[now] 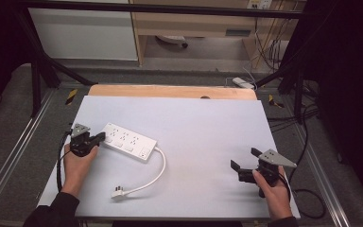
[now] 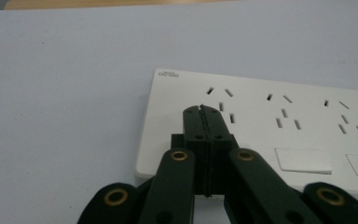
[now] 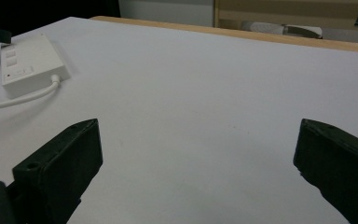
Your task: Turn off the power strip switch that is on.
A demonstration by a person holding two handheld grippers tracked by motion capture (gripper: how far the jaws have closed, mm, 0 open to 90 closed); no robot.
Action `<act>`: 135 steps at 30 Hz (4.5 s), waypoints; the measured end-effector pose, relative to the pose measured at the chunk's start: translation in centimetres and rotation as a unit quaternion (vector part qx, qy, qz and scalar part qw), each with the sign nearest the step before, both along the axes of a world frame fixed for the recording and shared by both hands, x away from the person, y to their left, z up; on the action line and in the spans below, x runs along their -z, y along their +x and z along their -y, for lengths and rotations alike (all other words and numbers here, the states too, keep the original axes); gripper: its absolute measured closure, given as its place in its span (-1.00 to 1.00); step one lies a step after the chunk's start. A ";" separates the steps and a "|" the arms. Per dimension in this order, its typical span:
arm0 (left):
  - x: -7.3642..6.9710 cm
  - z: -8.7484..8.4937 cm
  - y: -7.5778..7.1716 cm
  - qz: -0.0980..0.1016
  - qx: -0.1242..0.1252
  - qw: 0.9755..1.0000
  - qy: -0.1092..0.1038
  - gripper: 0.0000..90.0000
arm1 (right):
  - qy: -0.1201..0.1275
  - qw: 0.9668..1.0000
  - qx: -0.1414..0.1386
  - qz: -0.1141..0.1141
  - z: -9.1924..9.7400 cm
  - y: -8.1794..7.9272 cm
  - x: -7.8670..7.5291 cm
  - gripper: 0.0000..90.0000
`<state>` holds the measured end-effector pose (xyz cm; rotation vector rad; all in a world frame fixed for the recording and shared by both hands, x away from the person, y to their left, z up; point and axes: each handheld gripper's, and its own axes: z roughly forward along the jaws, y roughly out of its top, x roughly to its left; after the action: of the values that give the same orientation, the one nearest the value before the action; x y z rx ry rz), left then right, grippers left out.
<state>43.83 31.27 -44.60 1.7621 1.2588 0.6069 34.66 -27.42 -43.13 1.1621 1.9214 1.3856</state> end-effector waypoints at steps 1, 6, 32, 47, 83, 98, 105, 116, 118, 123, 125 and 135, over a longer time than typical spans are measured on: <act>0.0 0.0 0.0 0.002 -0.001 1.000 -0.001 1.00 | 0.000 1.000 0.000 0.000 0.0 0.0 0.0 -0.96; -0.1 -0.1 -0.1 0.012 -0.006 1.000 -0.004 1.00 | 0.000 1.000 0.001 -0.001 0.0 0.0 0.0 -0.96; -0.5 0.1 0.0 0.034 -0.021 0.999 -0.029 0.27 | -0.001 1.000 0.000 -0.001 0.0 0.0 0.0 -0.96; -0.6 0.6 0.1 0.036 -0.019 0.998 -0.045 -0.42 | 0.000 1.000 0.000 -0.001 0.0 0.0 0.0 -0.96; -3.8 1.5 -1.0 0.091 -0.017 0.993 -0.073 -0.85 | 0.005 1.000 0.001 0.001 0.1 0.0 -0.1 -0.96; -6.3 1.8 -3.0 0.079 0.009 0.993 -0.082 -0.86 | 0.006 1.000 0.001 0.001 0.2 0.0 -0.1 -0.96; -7.8 2.2 -4.6 0.087 0.028 0.993 -0.077 -0.86 | 0.007 1.000 0.002 0.001 0.2 0.0 -0.1 -0.96; -8.8 2.2 -6.9 0.098 0.052 0.992 -0.067 -0.87 | 0.006 1.000 0.002 0.002 0.3 0.0 -0.1 -0.96; -8.8 2.2 -7.3 0.101 0.054 0.991 -0.067 -0.87 | 0.006 1.000 0.003 0.001 0.3 0.0 -0.1 -0.96; -8.7 2.0 -8.6 0.108 0.064 0.990 -0.067 -0.87 | 0.006 1.000 0.003 0.001 0.2 0.0 -0.1 -0.96; -8.6 1.9 -9.1 0.111 0.070 0.989 -0.067 -0.87 | 0.006 1.000 0.003 0.001 0.2 0.0 -0.1 -0.96; -7.4 1.1 -11.4 0.121 0.085 0.986 -0.072 -0.88 | 0.005 1.000 0.003 0.002 0.2 -0.1 -0.1 -0.96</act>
<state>32.46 30.18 -37.25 1.6039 0.9508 0.5951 34.60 -27.65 -43.00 1.1687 1.9096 1.3936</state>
